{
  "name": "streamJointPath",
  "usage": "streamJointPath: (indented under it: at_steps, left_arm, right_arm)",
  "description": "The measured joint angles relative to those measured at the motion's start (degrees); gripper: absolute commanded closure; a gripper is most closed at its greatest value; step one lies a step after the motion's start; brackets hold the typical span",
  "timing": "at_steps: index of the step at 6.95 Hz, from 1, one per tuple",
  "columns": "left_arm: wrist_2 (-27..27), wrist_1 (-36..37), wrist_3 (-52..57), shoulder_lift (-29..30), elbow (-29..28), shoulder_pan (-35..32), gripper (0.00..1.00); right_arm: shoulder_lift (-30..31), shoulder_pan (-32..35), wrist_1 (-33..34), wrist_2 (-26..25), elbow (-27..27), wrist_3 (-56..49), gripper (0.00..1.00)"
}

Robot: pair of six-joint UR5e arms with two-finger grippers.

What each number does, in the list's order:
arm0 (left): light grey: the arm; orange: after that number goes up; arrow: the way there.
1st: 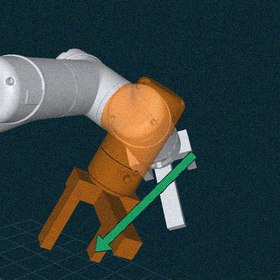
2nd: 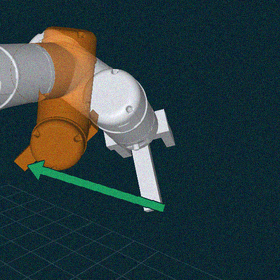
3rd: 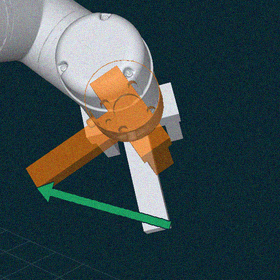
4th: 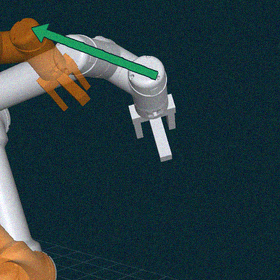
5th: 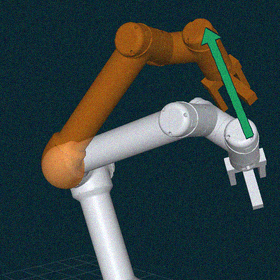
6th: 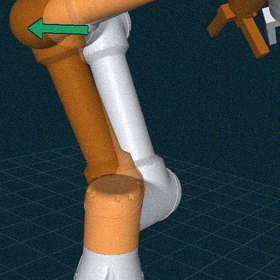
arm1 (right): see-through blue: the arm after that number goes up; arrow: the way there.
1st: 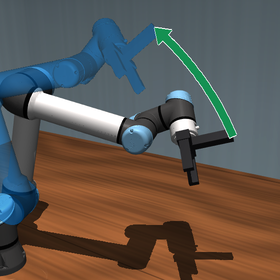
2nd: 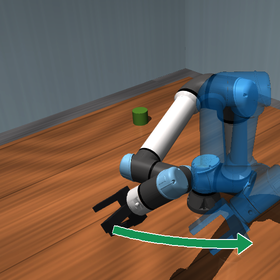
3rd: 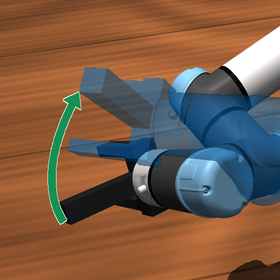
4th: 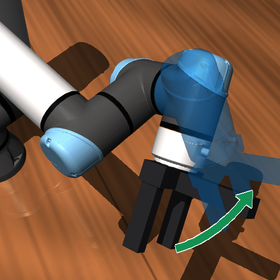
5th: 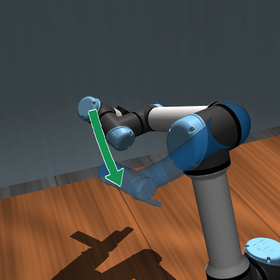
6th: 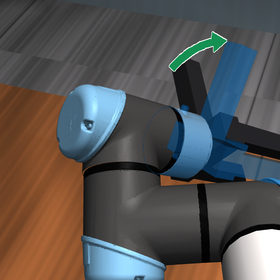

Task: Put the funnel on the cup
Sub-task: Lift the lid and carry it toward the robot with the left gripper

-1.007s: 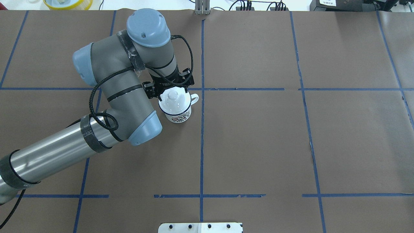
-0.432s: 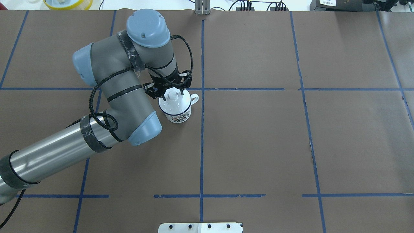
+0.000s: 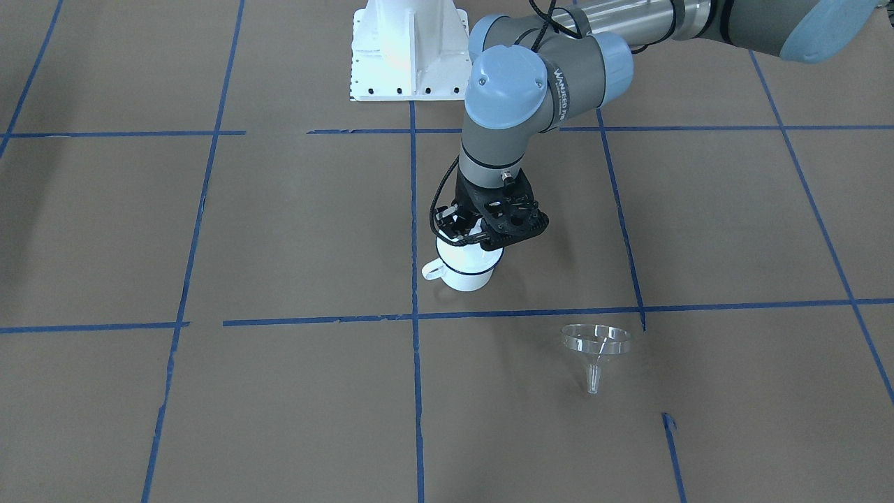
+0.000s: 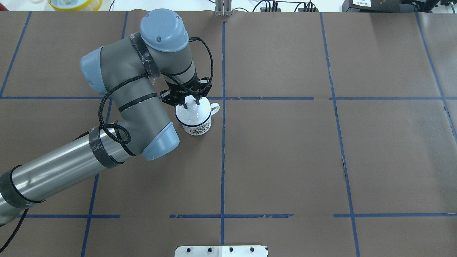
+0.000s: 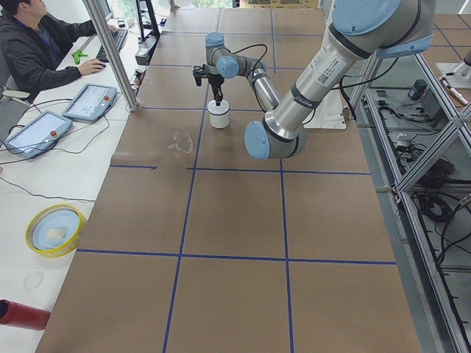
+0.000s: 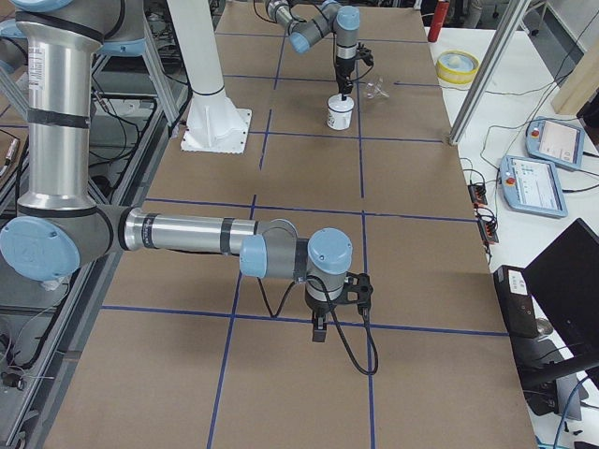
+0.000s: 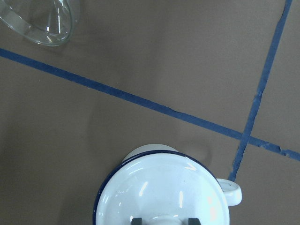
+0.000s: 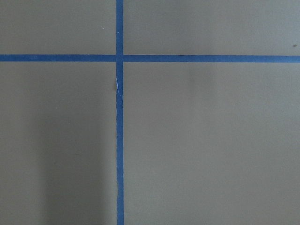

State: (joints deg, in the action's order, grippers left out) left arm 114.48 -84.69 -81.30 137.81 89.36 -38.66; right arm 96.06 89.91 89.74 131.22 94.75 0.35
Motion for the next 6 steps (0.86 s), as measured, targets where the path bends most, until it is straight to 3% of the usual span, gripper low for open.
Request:
streamJointPath:
  at_steps: [2,4,6]
  left_arm:
    - [-0.1,4.5,0.8,-0.2,4.6,-0.1,1.00]
    - [-0.1,11.0,1.9,-1.1,12.9,-0.3,1.00]
    - [-1.5,12.7,0.6,-4.2,19.0,2.1,1.00]
  right_arm:
    - [0.0,0.0,0.0,0.0,0.0,0.0,0.00]
    - [0.0,0.0,0.0,0.0,0.0,0.0,0.00]
    - [0.0,0.0,0.0,0.0,0.0,0.0,0.00]
